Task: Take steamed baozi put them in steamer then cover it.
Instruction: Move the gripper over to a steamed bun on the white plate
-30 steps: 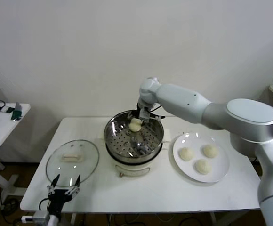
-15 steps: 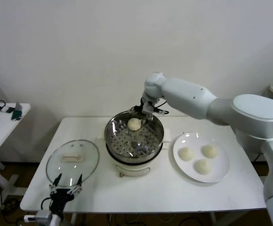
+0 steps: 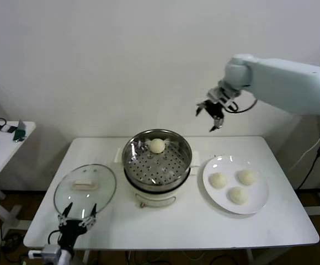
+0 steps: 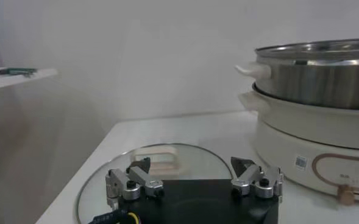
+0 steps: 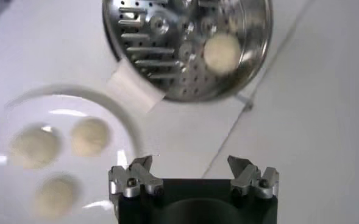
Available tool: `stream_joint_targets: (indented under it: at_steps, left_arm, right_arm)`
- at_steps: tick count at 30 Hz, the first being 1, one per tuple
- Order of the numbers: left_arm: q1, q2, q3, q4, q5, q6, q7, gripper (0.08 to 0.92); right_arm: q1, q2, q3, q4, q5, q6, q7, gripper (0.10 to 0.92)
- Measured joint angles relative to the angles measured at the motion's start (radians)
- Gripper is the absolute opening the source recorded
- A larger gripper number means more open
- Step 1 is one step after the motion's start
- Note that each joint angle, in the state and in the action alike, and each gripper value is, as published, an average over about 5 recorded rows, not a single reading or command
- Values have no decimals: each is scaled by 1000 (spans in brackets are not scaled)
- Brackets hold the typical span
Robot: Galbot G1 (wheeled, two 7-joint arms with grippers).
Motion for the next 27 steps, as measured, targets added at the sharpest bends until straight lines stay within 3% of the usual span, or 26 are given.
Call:
stream_joint_targets:
  at_steps: [12, 27]
  left_arm:
    - [1, -12, -14, -7, -5, -4, -1, 823]
    - [22, -37, -22, -1, 4, -24, -3, 823]
  right_arm:
    - [-167, -161, 24, 106, 49, -226, 76, 823]
    - [-428, -70, 179, -42, -28, -286, 101, 823]
